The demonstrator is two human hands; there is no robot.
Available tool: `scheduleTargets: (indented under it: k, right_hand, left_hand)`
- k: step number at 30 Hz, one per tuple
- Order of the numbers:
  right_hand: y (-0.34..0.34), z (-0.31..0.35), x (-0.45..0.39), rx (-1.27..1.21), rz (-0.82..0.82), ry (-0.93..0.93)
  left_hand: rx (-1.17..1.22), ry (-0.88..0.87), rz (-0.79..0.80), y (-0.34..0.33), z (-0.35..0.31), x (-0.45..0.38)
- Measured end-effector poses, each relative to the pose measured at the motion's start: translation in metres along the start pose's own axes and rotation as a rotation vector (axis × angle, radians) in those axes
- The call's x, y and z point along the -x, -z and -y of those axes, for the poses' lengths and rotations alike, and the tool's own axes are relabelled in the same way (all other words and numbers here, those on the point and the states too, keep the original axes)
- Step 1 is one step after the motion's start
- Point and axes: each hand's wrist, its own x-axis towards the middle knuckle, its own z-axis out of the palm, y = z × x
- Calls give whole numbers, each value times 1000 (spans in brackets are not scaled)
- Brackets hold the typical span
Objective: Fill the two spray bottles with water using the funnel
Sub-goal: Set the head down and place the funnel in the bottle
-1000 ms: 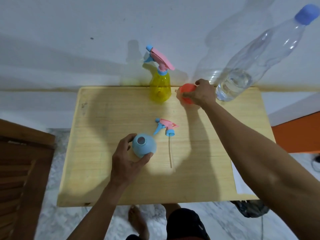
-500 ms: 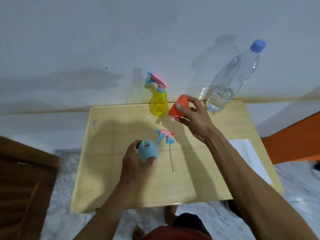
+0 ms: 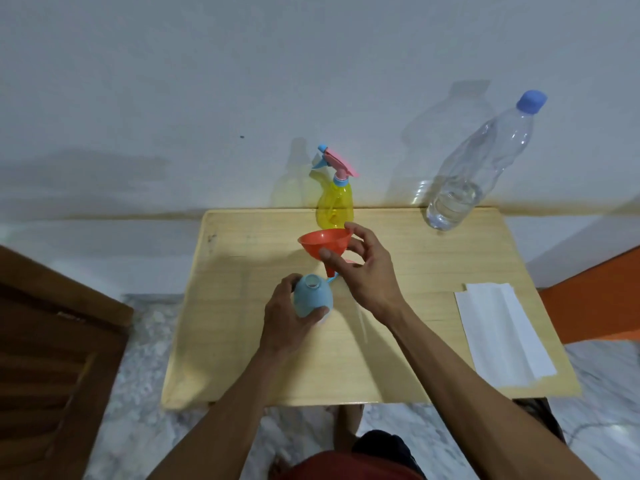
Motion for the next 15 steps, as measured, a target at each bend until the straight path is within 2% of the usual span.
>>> scheduleTargets:
  k: [8,15]
  right_hand:
    - [-15,-16,9,-76,37,-10]
    - [-17,-28,14,49,63,20]
  left_hand:
    - [43,23,7,0,3,2]
    - [79,59,13,1,4,3]
